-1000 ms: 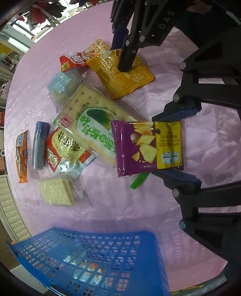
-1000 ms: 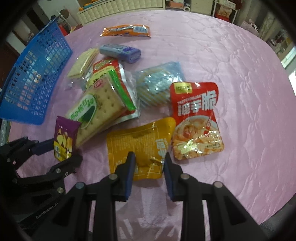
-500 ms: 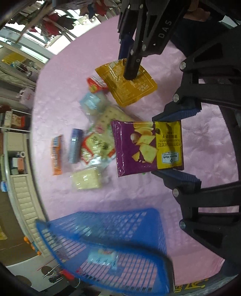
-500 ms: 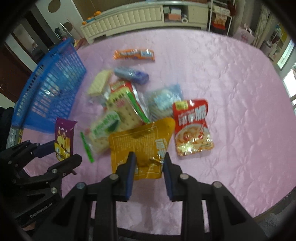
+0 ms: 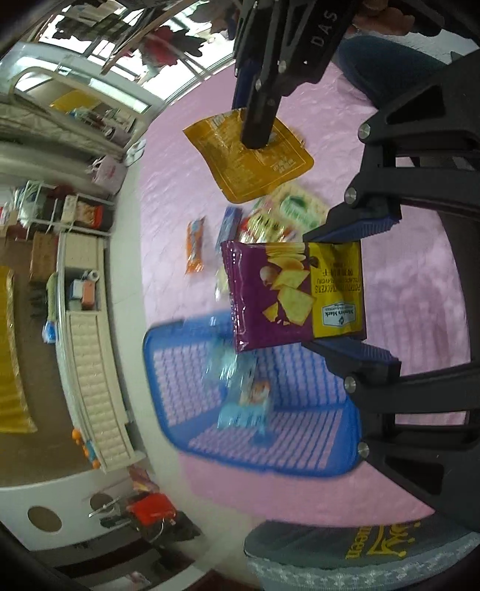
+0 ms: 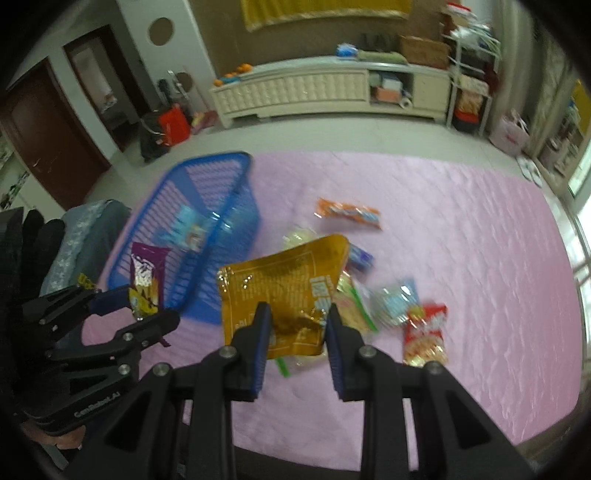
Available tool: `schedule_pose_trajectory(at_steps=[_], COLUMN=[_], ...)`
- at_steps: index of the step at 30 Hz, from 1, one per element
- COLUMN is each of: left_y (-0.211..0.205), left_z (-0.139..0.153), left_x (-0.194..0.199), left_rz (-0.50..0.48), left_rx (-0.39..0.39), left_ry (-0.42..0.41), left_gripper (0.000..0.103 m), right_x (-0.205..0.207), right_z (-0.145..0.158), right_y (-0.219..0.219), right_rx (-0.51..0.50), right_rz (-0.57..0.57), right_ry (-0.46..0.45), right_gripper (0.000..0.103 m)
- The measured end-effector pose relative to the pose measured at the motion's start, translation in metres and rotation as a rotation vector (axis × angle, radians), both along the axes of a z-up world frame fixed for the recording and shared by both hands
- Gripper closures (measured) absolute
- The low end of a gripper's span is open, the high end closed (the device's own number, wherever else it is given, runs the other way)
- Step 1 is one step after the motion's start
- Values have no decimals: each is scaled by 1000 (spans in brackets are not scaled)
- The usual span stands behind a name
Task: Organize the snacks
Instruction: 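Carry both packets over the blue basket and open both tools to release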
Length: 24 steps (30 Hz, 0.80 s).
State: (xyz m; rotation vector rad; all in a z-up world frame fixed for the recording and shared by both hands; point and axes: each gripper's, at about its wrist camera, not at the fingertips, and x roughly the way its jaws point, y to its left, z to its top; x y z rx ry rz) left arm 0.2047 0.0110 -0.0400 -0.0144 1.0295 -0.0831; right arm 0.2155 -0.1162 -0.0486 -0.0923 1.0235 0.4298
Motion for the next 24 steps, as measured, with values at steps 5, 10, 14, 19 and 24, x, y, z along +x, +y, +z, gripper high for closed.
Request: schedule_pose_trajectory(at_steps=[5,10,14,19,24], left_y=[43,82,103,123,135], left_z=[13,14,16,12,2], left_x=[4,18,26,46,67], left_rz=[55,97,116,134,138], left_rx=[5,-17,-17,-23,-30], left_ry=[-13,7,8,26,48], left_gripper=[58,58,58,58,58], right_x=[14,29,40,57,85], right_z=[6,3,-3,-16,-25], right_y=[44,84,113,136,153], right_rx=[-12,-45,-78,-124,-141], right_rz=[65,115,163,205,212], right_ry=[-14,-12,-2,11,19], right_gripper=[70,70,70,70,70])
